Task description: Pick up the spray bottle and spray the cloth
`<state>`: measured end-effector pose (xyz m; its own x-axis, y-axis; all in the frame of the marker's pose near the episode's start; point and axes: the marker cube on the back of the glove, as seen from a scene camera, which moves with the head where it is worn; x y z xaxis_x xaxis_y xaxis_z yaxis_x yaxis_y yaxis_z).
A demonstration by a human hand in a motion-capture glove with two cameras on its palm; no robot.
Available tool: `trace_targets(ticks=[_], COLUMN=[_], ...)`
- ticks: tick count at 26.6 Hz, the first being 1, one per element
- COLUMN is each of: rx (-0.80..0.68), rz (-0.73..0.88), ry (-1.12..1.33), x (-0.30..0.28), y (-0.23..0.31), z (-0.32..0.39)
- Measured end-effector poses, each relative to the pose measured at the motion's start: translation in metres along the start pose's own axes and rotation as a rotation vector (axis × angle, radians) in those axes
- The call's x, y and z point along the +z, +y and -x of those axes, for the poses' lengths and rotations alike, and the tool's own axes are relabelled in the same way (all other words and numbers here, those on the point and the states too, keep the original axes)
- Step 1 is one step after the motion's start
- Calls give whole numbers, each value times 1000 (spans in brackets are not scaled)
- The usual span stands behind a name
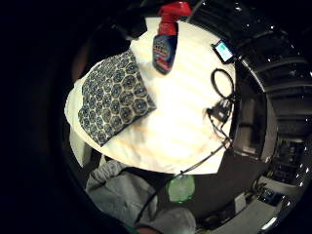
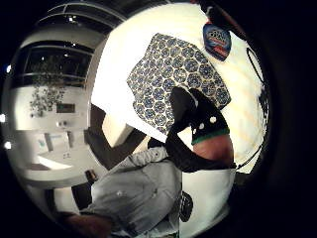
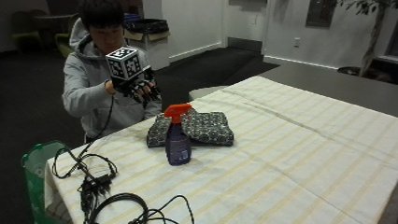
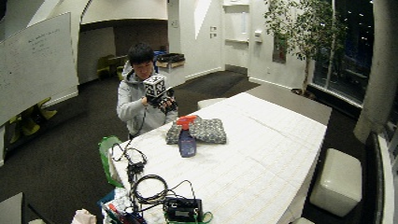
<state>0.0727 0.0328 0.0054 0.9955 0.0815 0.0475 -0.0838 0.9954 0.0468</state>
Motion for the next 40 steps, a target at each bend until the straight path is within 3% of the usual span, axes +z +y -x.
trace_targets(ticks=[14,20,25,40], rx=[120,224,136,168], rz=[-173,-381,-292,-352], ry=[-161,-285,-404,-648], x=[3,13,32,71], y=[2,-30,-42,-115], z=[-75,-98,-108,-113])
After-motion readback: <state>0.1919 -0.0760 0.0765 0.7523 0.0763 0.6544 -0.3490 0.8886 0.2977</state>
